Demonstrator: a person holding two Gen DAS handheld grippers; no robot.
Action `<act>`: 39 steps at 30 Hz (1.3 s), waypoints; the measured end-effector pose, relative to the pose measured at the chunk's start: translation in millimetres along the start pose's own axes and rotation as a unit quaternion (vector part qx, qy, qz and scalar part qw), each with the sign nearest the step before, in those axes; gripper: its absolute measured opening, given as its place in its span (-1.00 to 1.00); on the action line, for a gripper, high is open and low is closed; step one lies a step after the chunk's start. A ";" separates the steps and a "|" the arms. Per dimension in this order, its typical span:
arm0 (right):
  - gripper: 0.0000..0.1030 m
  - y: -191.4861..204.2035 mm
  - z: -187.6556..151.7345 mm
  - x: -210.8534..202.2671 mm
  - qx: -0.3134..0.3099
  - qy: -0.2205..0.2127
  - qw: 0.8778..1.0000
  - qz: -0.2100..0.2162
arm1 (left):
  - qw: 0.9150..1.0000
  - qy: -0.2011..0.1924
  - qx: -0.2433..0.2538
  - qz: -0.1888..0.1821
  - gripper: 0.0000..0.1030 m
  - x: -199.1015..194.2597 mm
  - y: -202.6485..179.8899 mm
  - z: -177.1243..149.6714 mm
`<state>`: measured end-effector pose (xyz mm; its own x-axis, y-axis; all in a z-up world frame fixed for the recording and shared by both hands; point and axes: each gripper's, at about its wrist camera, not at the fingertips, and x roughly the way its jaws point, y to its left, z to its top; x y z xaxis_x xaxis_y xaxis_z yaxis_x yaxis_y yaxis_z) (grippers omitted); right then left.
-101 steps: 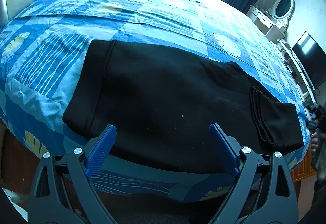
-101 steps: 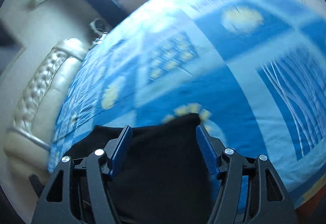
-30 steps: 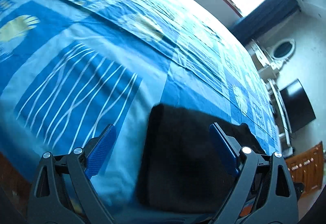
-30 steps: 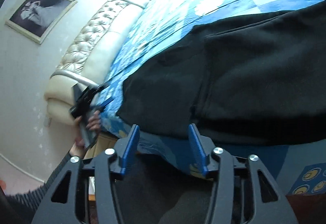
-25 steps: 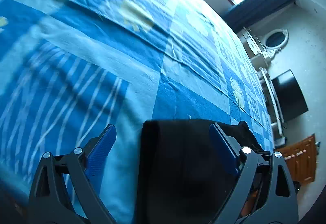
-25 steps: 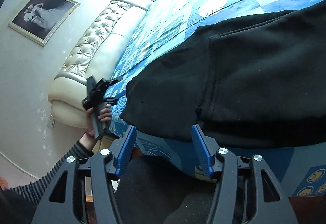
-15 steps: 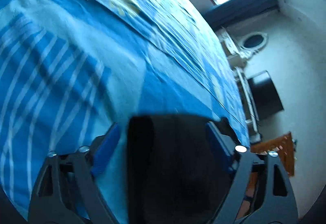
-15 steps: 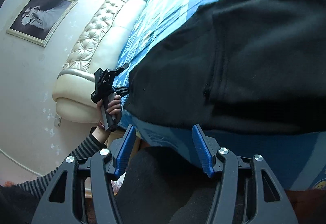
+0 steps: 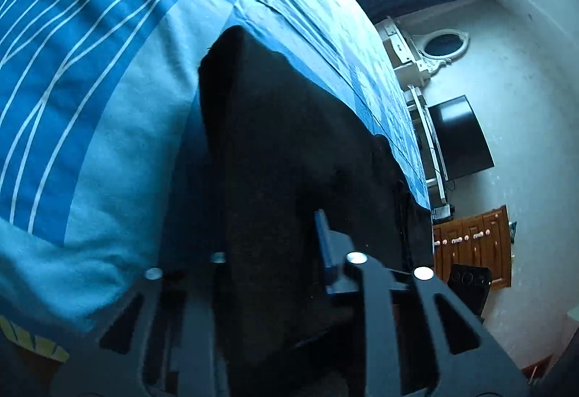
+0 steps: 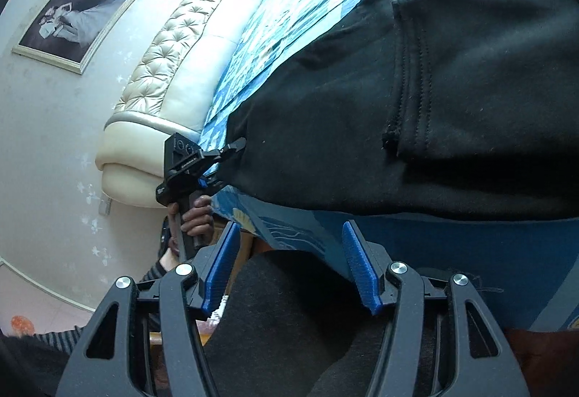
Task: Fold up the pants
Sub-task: 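Grasp the trouser end with the left tool and lift it up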
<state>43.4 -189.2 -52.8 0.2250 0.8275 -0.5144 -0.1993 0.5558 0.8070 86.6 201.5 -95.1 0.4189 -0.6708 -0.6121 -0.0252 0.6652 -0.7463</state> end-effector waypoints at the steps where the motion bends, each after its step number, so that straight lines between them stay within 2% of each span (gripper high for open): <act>1: 0.20 0.4 0.6 -2.4 0.000 -0.006 1.000 -0.002 | 1.000 -0.001 -0.003 0.003 -0.66 -0.3 -2.6 0.9; 6: 0.49 1.8 6.0 -27.0 0.000 -0.068 0.997 -0.047 | 1.000 -0.011 0.003 0.018 -0.73 -9.6 -29.2 3.6; 10: 0.61 9.5 9.7 -55.6 -0.010 -0.143 0.981 -0.128 | 0.999 -0.028 0.016 0.009 -0.73 -26.5 -64.0 2.7; 12: 0.65 15.1 12.0 -72.0 -0.021 -0.181 0.964 -0.195 | 0.999 -0.031 0.031 0.013 -0.74 -30.4 -85.9 0.5; 15: 0.68 18.2 15.1 -95.3 -0.032 -0.237 0.925 -0.296 | 0.997 -0.034 0.059 0.026 -0.74 -31.5 -123.9 -1.0; 20: 0.68 -4.2 19.4 -131.3 0.002 -0.282 0.877 -0.390 | 0.992 -0.034 0.110 0.044 -0.75 -26.3 -185.1 -6.8; 23: 0.68 -17.3 23.7 -145.4 0.018 -0.294 0.863 -0.411 | 0.989 -0.029 0.133 0.048 -0.75 -18.8 -213.9 -11.9; 24: 0.68 -22.8 24.9 -153.2 0.026 -0.304 0.855 -0.419 | 0.987 -0.027 0.147 0.054 -0.75 -12.9 -228.2 -14.4; 28: 0.68 -38.3 27.5 -175.4 0.041 -0.323 0.839 -0.437 | 0.980 -0.012 0.186 0.070 -0.76 18.8 -277.8 -20.7; 34: 0.68 -71.2 22.7 -209.2 0.091 -0.349 0.818 -0.447 | 0.969 0.017 0.230 0.090 -0.76 86.2 -339.3 -41.3; 36: 0.68 -81.6 19.6 -219.9 0.110 -0.359 0.815 -0.441 | 0.963 0.022 0.247 0.107 -0.76 111.9 -354.7 -51.0; 39: 0.68 -91.0 13.0 -232.3 0.131 -0.376 0.804 -0.441 | 0.954 0.031 0.266 0.131 -0.76 149.3 -372.5 -69.3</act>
<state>21.7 -433.0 -2.9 0.7012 -0.2161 -0.6794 0.5403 0.7828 0.3086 95.7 -169.1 73.3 0.4056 -0.4663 -0.7861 0.3506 0.8737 -0.3373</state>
